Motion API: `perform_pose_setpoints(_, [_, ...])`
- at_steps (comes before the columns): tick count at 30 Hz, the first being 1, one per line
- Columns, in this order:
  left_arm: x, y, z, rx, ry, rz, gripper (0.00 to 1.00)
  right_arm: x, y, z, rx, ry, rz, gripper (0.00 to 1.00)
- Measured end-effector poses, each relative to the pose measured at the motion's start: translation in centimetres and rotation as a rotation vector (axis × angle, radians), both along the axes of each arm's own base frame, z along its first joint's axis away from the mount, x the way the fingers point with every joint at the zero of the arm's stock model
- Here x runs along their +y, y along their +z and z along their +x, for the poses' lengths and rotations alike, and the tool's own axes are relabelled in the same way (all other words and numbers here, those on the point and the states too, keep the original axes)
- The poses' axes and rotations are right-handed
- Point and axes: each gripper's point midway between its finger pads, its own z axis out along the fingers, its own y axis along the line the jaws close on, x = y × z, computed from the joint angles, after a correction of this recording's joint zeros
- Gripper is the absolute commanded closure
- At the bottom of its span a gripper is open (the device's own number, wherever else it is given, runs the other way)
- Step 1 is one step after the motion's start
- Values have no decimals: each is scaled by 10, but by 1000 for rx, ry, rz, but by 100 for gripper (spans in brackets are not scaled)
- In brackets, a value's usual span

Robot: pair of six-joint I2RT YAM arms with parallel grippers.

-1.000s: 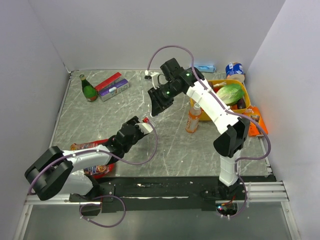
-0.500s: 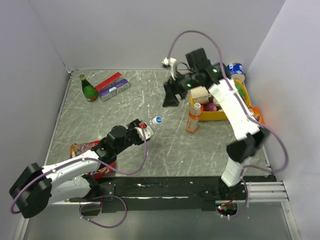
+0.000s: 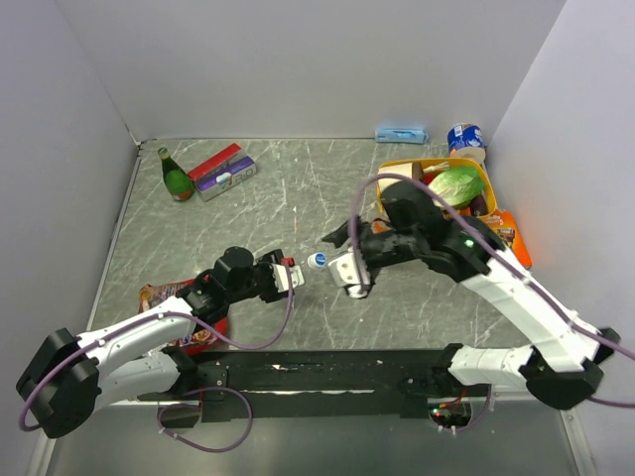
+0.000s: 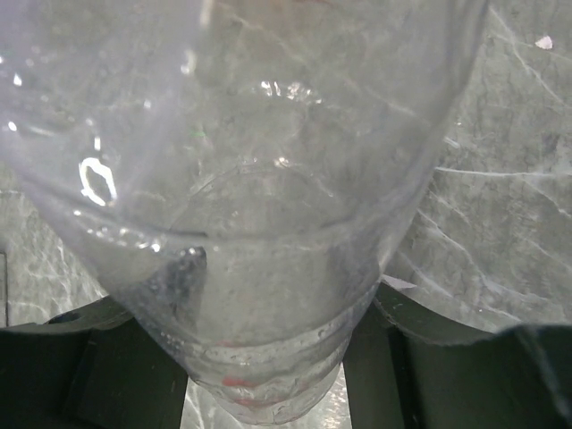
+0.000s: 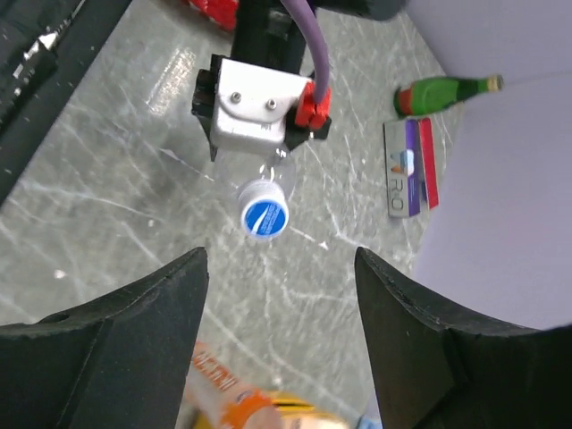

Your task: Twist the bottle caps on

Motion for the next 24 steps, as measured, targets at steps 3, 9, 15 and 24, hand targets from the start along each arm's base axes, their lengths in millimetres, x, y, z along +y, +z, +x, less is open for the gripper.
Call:
perform_pose_setpoints(3, [0,1,-1,-8,-16,9,99,15,-15,6,-28,38,-48,34])
perform_pose_setpoints(9, [-1,1,-2,-19,-33,18,99,25,-43,11,-26,81,-143,41])
perform_pose_setpoints(15, [-1,2,-1,-23,-36,18,99,24,-48,12,-30,102,-179,49])
perform_pose_setpoints(24, [-3,4,-1,-28,-38,11,99,25,-57,16,-20,100,-207,69])
